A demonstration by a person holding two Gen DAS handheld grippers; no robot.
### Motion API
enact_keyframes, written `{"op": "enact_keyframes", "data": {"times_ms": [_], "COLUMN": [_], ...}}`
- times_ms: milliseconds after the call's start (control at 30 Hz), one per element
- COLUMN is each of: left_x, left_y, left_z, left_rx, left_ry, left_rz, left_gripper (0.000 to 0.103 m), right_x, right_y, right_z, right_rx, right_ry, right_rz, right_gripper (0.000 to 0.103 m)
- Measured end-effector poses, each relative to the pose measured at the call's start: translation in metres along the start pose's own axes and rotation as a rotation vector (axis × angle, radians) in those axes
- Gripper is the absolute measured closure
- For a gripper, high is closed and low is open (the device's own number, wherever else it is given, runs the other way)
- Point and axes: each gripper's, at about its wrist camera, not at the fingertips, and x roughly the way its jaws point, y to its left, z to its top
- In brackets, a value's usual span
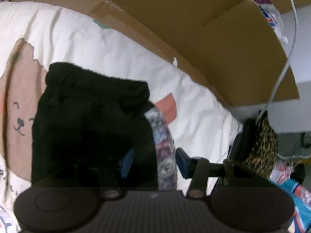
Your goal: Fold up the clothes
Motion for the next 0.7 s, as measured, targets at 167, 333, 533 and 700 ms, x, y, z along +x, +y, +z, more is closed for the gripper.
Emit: {"op": "enact_keyframes", "data": {"times_ms": [167,333,533,700], "left_x": [0.016,0.033,0.045,0.052], "left_y": [0.0,0.01,0.024,0.037], "left_z": [0.001,-0.003,-0.005,-0.002], "left_rx": [-0.015,-0.045,-0.099,-0.136], "left_ry": [-0.008,-0.004,-0.001,0.008], "left_rz": [0.062,0.168,0.191,0.169], "left_gripper": [0.049,0.042,0.034,0.035], "right_x": [0.006,0.009,0.01,0.016], "right_y": [-0.007,-0.008,-0.008,-0.007], "right_z": [-0.006,-0.008,-0.011,-0.016], "right_rx": [-0.001,-0.019,-0.037,-0.083], "right_ry": [0.028,0.043,0.056,0.091], "right_rz": [0.003,0.007,0.014,0.005], "right_gripper": [0.065,0.065,0.065,0.065]}}
